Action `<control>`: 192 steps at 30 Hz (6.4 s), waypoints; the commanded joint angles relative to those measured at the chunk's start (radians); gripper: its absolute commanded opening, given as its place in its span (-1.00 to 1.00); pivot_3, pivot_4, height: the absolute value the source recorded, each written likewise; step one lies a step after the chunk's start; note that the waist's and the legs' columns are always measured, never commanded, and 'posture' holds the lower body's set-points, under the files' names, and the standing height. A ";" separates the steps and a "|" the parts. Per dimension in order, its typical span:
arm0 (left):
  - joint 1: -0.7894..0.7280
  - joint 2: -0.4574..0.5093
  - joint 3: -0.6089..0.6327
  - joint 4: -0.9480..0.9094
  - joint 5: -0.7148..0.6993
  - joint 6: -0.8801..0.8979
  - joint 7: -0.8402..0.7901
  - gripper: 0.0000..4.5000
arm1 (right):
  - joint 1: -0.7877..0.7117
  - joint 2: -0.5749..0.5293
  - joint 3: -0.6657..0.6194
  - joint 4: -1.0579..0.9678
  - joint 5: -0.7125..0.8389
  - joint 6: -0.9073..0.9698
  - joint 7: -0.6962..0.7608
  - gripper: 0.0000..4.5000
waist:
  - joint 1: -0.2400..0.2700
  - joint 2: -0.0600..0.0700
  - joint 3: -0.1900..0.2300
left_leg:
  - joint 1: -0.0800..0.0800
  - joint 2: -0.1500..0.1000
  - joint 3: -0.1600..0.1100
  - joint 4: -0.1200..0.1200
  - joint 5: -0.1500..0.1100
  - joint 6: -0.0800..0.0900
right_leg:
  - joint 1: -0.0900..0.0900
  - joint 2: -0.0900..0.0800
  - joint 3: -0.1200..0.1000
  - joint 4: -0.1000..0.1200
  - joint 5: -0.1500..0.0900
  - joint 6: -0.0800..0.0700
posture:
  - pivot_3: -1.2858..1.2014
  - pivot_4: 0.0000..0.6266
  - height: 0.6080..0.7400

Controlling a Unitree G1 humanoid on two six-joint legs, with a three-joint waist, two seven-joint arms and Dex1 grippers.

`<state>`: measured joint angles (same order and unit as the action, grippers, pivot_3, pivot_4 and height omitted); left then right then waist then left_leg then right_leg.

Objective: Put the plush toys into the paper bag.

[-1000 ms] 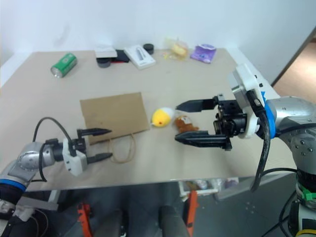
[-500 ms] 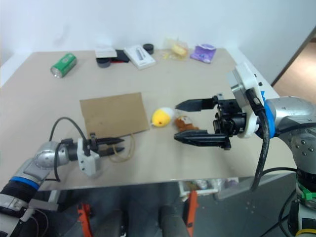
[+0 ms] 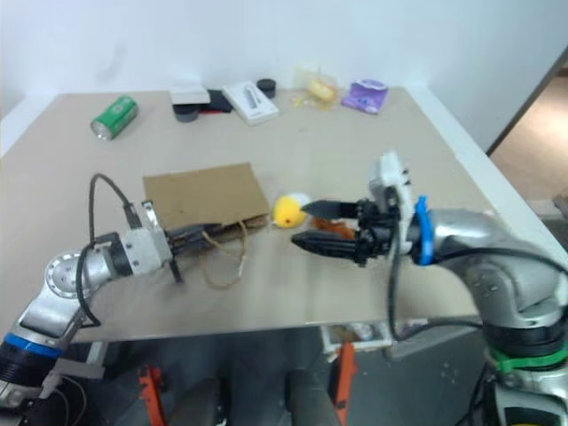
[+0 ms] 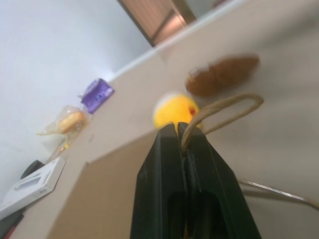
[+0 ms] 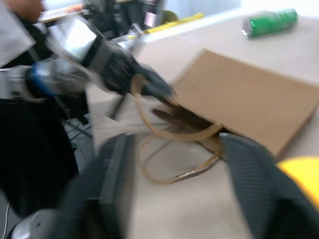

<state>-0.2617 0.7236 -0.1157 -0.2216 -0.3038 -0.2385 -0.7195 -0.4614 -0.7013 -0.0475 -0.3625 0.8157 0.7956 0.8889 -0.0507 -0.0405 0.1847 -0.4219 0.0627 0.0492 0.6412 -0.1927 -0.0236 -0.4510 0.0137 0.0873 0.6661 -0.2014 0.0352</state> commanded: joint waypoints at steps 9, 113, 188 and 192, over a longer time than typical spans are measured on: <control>-0.021 -0.049 0.155 -0.184 -0.117 0.288 0.087 -1.00 | -0.041 0.367 0.187 0.168 -0.250 -0.150 -0.244 -0.97 | 0.000 0.000 0.000 | 0.000 -0.001 -0.001 0.000 0.003 0.002 | 0.000 0.001 0.001 0.000 0.001 -0.001 | 0.03 -0.52 1.00; -0.075 -0.322 0.199 -0.165 0.120 0.159 0.294 -1.00 | -0.224 0.150 -0.081 0.053 -0.050 0.259 -0.139 -0.93 | 0.000 -0.003 -0.002 | 0.002 -0.004 -0.013 -0.004 0.004 0.003 | 0.008 0.000 -0.006 -0.003 -0.002 -0.002 | 0.03 -0.52 1.00; -0.148 -0.373 0.352 -0.167 -0.076 0.390 0.404 -1.00 | -0.315 0.198 0.190 0.530 -0.522 0.018 -0.187 -0.21 | 0.003 -0.003 -0.002 | -0.003 -0.005 -0.022 -0.005 0.003 0.003 | 0.009 -0.001 -0.015 -0.009 -0.003 -0.004 | 0.03 -0.52 1.00; -0.150 -0.372 0.350 -0.167 -0.073 0.391 0.404 -1.00 | -0.375 0.262 -0.004 0.404 -0.285 0.032 -0.101 -0.89 | 0.003 -0.002 -0.001 | -0.003 -0.005 -0.021 -0.004 0.003 0.003 | 0.009 -0.001 -0.014 -0.009 -0.002 -0.003 | 0.03 -0.52 1.00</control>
<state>-0.3880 0.3383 0.2315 -0.3617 -0.3732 0.1596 -0.3144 -0.7607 -0.4735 0.1042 0.1675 0.3484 0.8199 0.7234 -0.0481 -0.0428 0.1833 -0.4251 0.0576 0.0283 0.6368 -0.1893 -0.0208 -0.4421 0.0129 0.0732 0.6569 -0.2029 0.0326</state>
